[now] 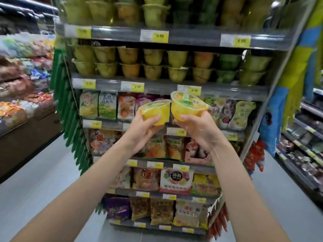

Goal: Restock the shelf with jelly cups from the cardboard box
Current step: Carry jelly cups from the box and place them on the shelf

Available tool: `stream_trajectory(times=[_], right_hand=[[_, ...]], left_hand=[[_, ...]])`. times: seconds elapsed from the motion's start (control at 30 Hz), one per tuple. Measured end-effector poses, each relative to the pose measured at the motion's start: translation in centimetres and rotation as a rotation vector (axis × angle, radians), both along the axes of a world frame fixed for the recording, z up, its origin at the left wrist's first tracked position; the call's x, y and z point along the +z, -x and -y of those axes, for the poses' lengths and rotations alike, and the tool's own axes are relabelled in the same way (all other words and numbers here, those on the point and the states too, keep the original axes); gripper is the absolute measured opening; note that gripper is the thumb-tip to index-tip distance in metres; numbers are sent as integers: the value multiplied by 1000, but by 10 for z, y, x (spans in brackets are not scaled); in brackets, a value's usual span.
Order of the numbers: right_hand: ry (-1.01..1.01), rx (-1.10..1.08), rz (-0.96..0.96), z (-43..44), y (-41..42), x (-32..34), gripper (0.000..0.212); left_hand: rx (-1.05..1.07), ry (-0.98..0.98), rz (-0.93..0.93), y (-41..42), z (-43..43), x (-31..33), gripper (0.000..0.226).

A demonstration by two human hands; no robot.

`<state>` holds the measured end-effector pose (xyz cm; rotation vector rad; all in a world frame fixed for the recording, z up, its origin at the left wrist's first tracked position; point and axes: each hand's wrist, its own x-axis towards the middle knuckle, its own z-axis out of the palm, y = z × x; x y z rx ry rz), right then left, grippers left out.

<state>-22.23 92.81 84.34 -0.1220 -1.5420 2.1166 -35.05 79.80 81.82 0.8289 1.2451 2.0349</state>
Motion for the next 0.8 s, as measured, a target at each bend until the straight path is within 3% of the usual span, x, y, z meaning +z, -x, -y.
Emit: stream_trajectory(times=[0.23, 0.4, 0.57, 0.7, 0.8], right_hand=[[-194, -95, -108, -43, 46, 76, 45], [-237, -98, -215, -70, 62, 135, 37], [-215, -126, -273, -102, 78, 185, 37], [-183, -204, -251, -130, 88, 215, 15], [-205, -286, -235, -150, 92, 229, 17]], left_hand=[[102, -59, -221, 38, -50, 84, 48], [184, -131, -370, 52, -81, 147, 54], [441, -32, -541, 63, -117, 201, 69], [529, 5, -579, 68, -148, 228, 68], [572, 48, -639, 75, -168, 239, 65]])
